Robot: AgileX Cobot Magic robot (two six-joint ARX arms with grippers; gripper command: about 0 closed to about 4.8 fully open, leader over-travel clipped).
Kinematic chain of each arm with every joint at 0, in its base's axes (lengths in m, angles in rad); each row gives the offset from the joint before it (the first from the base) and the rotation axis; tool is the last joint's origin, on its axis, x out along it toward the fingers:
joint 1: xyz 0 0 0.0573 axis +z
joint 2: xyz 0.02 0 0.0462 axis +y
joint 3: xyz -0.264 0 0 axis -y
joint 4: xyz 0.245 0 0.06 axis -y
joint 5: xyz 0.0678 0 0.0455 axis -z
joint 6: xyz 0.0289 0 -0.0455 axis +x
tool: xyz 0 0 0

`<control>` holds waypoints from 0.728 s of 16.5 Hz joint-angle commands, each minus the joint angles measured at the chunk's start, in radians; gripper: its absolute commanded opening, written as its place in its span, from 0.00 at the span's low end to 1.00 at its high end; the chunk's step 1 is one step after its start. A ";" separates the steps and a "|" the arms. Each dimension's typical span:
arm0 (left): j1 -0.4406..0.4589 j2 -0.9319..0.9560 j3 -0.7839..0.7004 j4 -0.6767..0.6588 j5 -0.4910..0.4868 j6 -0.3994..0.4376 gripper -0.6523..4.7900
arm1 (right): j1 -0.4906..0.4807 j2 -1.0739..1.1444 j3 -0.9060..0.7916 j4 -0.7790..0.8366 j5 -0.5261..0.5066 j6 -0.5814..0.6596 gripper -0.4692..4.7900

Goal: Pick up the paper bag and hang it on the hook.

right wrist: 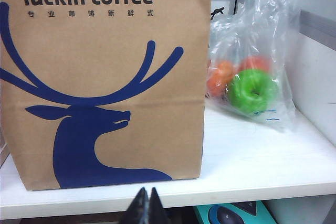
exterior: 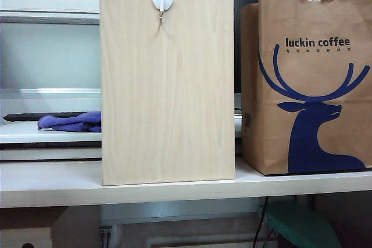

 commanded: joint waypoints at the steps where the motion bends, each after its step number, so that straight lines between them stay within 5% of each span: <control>1: 0.000 0.000 0.001 0.007 0.004 0.004 0.11 | 0.001 0.000 -0.004 0.015 -0.002 0.004 0.08; 7: -0.028 0.000 0.001 0.007 0.004 0.004 0.11 | 0.002 0.000 -0.004 0.015 -0.002 0.005 0.08; 9: -0.116 0.000 0.001 0.007 0.003 0.004 0.11 | 0.002 0.000 -0.004 0.017 -0.018 0.057 0.08; 12: -0.405 0.000 0.001 0.007 0.005 0.003 0.11 | 0.003 0.000 -0.004 0.019 -0.024 0.249 0.08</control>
